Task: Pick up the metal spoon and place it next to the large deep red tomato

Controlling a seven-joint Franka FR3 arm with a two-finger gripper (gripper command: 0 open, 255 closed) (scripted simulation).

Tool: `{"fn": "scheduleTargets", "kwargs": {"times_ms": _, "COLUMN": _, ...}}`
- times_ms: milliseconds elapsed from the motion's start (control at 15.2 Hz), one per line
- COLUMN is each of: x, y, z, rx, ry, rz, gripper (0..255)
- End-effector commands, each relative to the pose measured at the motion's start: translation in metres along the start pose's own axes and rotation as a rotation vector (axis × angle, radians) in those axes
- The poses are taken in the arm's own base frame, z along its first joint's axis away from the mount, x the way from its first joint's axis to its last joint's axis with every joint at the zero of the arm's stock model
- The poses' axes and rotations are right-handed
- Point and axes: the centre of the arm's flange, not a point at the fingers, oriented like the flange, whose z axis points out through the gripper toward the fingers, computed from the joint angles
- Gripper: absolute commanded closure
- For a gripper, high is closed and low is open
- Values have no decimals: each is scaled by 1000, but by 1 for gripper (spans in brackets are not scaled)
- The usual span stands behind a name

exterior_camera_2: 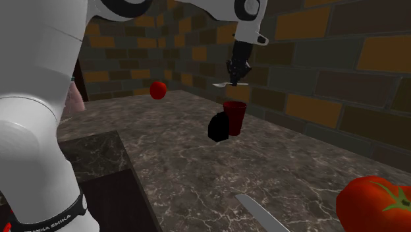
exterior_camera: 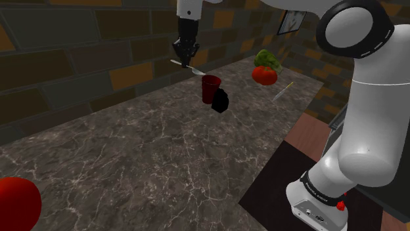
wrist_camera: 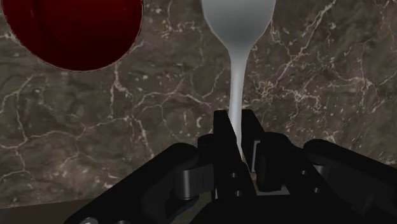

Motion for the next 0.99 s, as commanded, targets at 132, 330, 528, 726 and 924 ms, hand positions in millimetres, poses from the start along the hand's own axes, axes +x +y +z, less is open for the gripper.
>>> {"fn": "scheduleTargets", "kwargs": {"times_ms": 132, "x": -12, "y": 49, "z": -7, "rx": 0, "ry": -1, "rz": -1, "gripper": 255}}
{"fn": "scheduleTargets", "kwargs": {"times_ms": 330, "x": -21, "y": 87, "z": -12, "rx": 0, "ry": -1, "rz": -1, "gripper": 255}}
{"fn": "scheduleTargets", "kwargs": {"times_ms": 528, "x": -30, "y": 125, "z": -16, "rx": 0, "ry": -1, "rz": -1, "gripper": 255}}
{"fn": "scheduleTargets", "kwargs": {"times_ms": 726, "x": -39, "y": 164, "z": -21, "rx": 0, "ry": -1, "rz": -1, "gripper": 255}}
{"fn": "scheduleTargets", "kwargs": {"times_ms": 924, "x": -48, "y": 202, "z": -26, "rx": 0, "ry": -1, "rz": -1, "gripper": 255}}
